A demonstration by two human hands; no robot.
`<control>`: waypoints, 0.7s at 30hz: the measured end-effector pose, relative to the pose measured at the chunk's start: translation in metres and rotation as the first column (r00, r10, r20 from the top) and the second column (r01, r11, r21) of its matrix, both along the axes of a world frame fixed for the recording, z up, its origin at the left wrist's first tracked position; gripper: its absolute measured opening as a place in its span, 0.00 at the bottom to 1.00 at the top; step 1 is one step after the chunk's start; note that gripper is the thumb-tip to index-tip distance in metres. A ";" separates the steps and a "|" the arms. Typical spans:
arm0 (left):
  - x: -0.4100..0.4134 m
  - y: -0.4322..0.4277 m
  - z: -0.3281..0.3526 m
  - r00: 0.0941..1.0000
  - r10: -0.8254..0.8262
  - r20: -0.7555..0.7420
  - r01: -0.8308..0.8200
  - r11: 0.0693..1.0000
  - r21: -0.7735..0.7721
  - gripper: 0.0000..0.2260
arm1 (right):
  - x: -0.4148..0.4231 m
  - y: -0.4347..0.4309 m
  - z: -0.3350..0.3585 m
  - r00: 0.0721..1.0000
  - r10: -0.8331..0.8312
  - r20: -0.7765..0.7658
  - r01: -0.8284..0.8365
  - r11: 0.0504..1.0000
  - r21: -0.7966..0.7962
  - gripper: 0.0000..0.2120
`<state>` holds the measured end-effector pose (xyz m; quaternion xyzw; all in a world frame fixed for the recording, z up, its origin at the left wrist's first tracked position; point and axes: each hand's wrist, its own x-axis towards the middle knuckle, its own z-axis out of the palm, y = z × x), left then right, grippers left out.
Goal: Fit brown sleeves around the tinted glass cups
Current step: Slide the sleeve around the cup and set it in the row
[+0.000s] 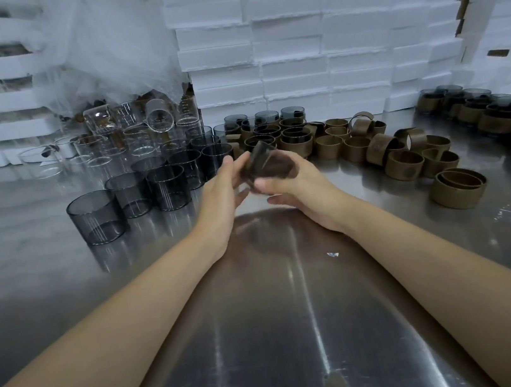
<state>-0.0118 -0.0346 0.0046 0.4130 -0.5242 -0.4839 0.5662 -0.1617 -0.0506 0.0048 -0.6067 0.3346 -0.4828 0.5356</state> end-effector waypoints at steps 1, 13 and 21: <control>0.000 0.000 0.000 1.000 0.004 0.027 -0.003 0.999 -0.036 0.19 | -0.001 -0.001 0.002 0.996 0.056 0.074 -0.065 0.991 0.120 0.11; 0.003 0.001 -0.006 0.960 0.069 0.272 0.016 0.954 -0.301 0.26 | -0.003 0.000 0.008 0.932 0.235 0.277 -0.345 0.814 0.468 0.29; 0.000 0.009 0.002 0.975 0.061 0.212 0.001 0.960 -0.281 0.17 | -0.006 -0.001 0.008 0.927 0.293 0.235 -0.371 0.807 0.460 0.25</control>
